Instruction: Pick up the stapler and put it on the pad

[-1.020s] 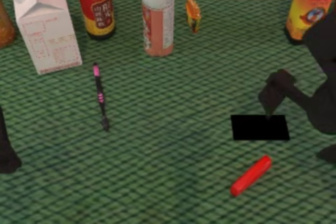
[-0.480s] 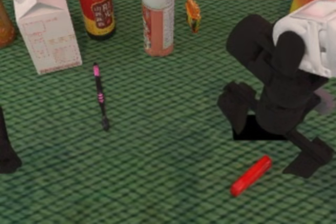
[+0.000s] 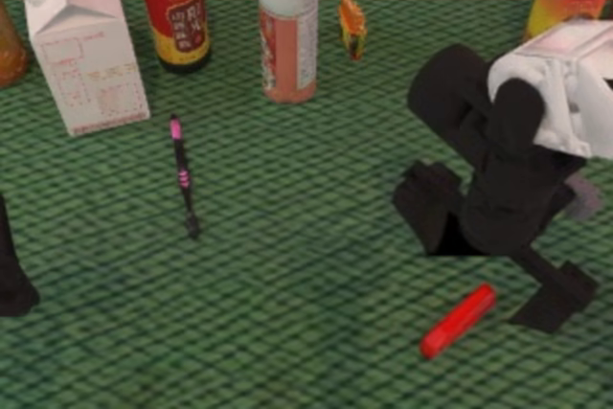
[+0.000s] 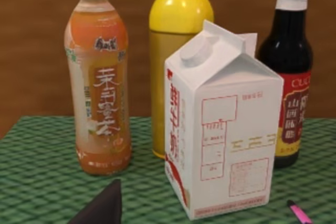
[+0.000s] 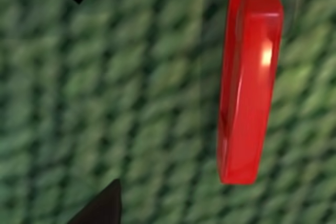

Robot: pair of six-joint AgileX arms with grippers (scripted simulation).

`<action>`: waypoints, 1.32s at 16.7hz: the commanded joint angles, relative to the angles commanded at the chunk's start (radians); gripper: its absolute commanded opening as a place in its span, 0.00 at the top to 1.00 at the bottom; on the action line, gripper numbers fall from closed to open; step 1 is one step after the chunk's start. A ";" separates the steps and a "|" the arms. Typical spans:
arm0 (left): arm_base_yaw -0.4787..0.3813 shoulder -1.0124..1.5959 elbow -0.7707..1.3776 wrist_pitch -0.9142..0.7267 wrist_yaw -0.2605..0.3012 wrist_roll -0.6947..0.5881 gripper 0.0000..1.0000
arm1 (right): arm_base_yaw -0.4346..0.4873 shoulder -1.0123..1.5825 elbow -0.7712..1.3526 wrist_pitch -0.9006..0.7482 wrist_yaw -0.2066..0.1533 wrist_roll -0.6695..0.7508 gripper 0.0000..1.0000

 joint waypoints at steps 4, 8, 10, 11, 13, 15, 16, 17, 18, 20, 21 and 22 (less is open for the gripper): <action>0.000 0.000 0.000 0.000 0.000 0.000 0.00 | 0.002 0.078 -0.100 0.187 0.000 0.004 0.00; 0.000 0.000 0.000 0.000 0.000 0.000 0.00 | 0.005 0.135 -0.172 0.310 0.001 0.008 0.00; 0.000 0.000 0.000 0.000 0.000 0.000 0.00 | 0.005 0.137 -0.175 0.315 0.001 0.008 0.00; 0.000 0.000 0.000 0.000 0.000 0.000 0.00 | 0.005 0.137 -0.175 0.315 0.001 0.008 0.00; 0.000 0.000 0.000 0.000 0.000 0.000 0.00 | 0.005 0.137 -0.175 0.315 0.001 0.008 0.08; 0.000 0.000 0.000 0.000 0.000 0.000 0.00 | 0.005 0.137 -0.175 0.315 0.001 0.008 0.23; 0.000 0.000 0.000 0.000 0.000 0.000 0.00 | 0.005 0.137 -0.175 0.315 0.001 0.008 0.30; 0.000 0.000 0.000 0.000 0.000 0.000 0.00 | 0.005 0.137 -0.175 0.315 0.001 0.008 0.38; 0.000 0.000 0.000 0.000 0.000 0.000 0.00 | 0.005 0.137 -0.175 0.315 0.001 0.008 0.45; 0.000 0.000 0.000 0.000 0.000 0.000 0.00 | 0.005 0.137 -0.175 0.315 0.001 0.008 0.60; 0.000 0.000 0.000 0.000 0.000 0.000 0.00 | 0.005 0.137 -0.175 0.315 0.001 0.008 0.68; 0.000 0.000 0.000 0.000 0.000 0.000 0.00 | 0.005 0.137 -0.175 0.315 0.001 0.008 0.75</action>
